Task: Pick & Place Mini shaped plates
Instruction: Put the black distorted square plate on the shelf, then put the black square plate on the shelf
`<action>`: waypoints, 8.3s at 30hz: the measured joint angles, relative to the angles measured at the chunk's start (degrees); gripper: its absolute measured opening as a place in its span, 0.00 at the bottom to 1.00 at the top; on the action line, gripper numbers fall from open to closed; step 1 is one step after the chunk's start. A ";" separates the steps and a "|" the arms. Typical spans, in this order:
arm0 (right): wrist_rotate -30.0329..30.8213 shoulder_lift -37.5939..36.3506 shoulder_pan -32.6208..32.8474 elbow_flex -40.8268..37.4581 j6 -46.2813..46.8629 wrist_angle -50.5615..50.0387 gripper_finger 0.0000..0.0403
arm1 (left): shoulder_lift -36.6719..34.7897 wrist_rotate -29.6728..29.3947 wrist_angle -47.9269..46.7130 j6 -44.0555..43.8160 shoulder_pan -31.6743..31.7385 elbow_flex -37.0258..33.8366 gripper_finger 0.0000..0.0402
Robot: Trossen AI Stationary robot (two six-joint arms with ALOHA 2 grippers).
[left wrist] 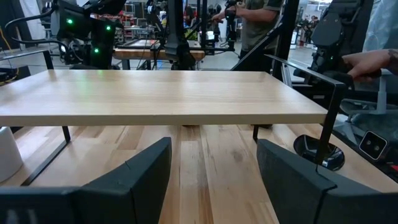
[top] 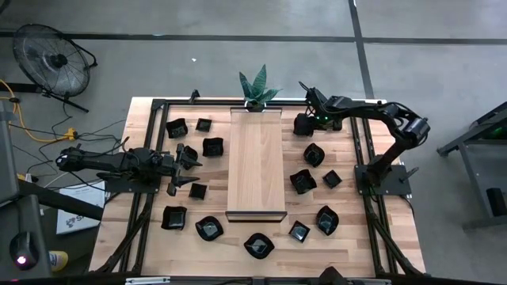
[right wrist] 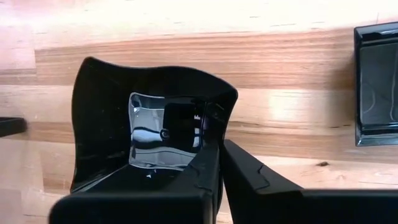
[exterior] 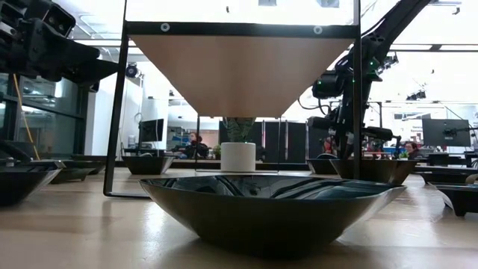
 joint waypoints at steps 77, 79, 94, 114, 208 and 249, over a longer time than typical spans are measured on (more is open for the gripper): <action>-7.01 -24.58 12.92 17.61 5.10 -14.00 0.00 | -0.01 -0.02 0.01 0.01 0.01 0.00 0.58; -6.91 -22.62 13.56 20.02 5.50 -15.44 0.00 | 0.00 -0.01 0.02 -0.01 0.00 0.00 0.58; -8.31 -0.91 20.26 39.88 8.04 -20.74 0.00 | 0.00 -0.01 0.01 -0.01 0.00 0.00 0.58; -9.93 8.74 23.43 42.38 13.88 -20.09 0.00 | 0.00 -0.02 0.00 0.01 0.01 0.00 0.58; 5.06 -26.45 26.24 -1.23 -20.96 -23.33 0.18 | 0.01 -0.01 0.00 0.01 0.00 0.00 0.58; 8.51 -0.99 -6.06 2.00 -26.94 -10.02 0.25 | 0.00 -0.01 0.00 0.00 0.01 0.00 0.58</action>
